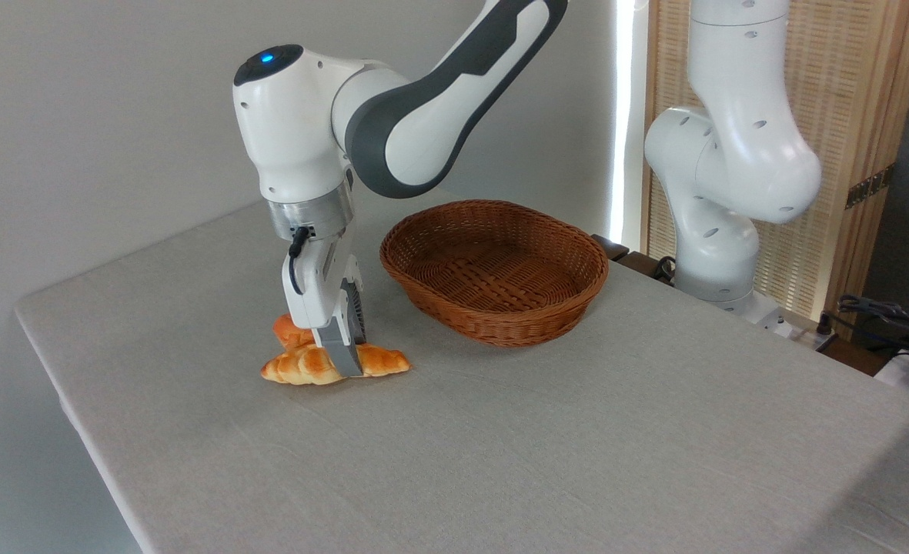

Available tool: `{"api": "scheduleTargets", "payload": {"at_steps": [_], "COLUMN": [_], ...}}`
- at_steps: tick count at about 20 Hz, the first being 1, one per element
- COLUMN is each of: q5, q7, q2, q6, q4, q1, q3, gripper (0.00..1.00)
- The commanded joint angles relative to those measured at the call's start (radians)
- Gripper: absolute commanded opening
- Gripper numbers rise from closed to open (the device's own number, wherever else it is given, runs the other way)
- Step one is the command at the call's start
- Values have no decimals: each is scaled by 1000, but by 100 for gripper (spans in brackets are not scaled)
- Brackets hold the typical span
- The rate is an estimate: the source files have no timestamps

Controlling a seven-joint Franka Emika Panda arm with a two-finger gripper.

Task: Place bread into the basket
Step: 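Close the gripper on the croissant roll and lift it, then carry the croissant roll over the wicker basket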

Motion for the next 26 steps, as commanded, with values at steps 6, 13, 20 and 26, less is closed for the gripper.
{"api": "scheduleTargets", "payload": {"at_steps": [6,13,20,26], "q5": [-6,-24,-69,-58], "q7": [15,23,21,63], "q2": [-101,-210,-313,-319], "q6": [-163,-333,-583,-744], "q4": [69,72,69,57], "q1": [2,-4,-114,-218], "q3": [52,43,41,42], "gripper": [38,38,43,50]}}
